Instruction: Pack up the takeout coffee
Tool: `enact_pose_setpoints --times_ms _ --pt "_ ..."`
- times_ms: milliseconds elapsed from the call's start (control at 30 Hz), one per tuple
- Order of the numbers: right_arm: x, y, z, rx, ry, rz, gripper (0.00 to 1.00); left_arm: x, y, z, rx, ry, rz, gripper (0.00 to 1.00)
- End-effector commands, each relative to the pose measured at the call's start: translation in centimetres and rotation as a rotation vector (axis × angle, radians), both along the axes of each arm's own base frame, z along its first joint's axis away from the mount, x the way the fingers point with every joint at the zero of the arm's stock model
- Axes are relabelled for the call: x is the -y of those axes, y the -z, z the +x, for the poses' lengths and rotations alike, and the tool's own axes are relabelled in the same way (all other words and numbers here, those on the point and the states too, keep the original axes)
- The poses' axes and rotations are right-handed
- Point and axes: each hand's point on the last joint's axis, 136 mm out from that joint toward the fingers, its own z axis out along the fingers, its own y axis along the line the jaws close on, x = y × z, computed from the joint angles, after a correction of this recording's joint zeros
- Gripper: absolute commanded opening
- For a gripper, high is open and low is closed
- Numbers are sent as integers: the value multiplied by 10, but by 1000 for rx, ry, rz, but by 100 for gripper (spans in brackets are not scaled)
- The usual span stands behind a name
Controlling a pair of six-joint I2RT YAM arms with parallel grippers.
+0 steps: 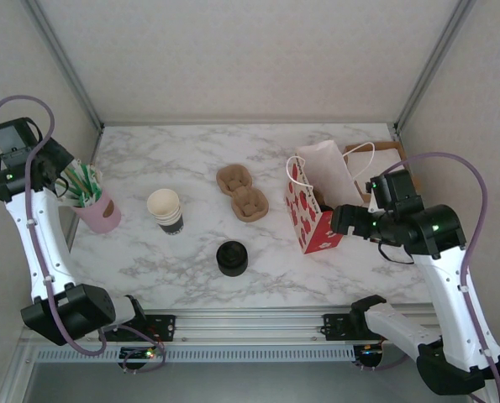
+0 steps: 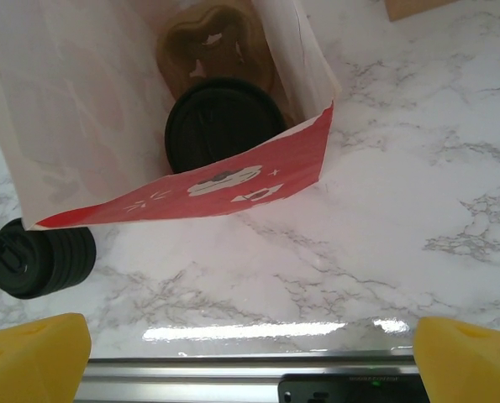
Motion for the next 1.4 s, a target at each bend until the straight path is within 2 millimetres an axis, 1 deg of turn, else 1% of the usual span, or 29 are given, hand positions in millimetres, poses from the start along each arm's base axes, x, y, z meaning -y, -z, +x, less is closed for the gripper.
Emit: enact_pose_setpoints --times_ms 0,100,233,433,533,600,667,800,933,1000,1133,1200,1233,1300,1367 --pt "-1 1 5 28 8 2 99 -3 -1 -3 -19 -14 0 0" --pt "-2 2 5 28 13 14 99 -2 1 -3 -20 -15 -14 0" --pt "3 1 5 44 17 -11 99 -7 8 -9 -46 -50 -3 0" --pt "5 5 4 47 21 -20 99 -3 25 -2 -63 -28 -49 0" --pt "7 8 3 47 25 -23 99 1 36 3 -71 -8 -87 4" --pt "7 8 2 47 26 -24 99 3 45 7 -84 6 -112 10" --pt "8 9 1 43 26 -25 99 3 48 7 -88 5 -115 16" --pt "8 9 0 47 24 -26 99 4 49 3 -89 -2 -112 24" --pt "7 9 1 46 23 -23 99 5 50 1 -86 -2 -111 34" --pt "7 10 1 43 23 -23 99 4 52 1 -89 -6 -113 36" --pt "6 13 1 38 20 -21 99 -1 52 2 -90 -26 -93 35" --pt "6 13 1 38 19 -21 99 -4 54 5 -98 -27 -95 36" --pt "6 13 2 38 18 -21 99 -4 53 8 -94 -23 -99 38" --pt "4 14 3 36 16 -18 99 -3 47 15 -62 -11 -112 42" --pt "4 14 3 36 15 -17 99 0 39 23 -28 10 -129 43"
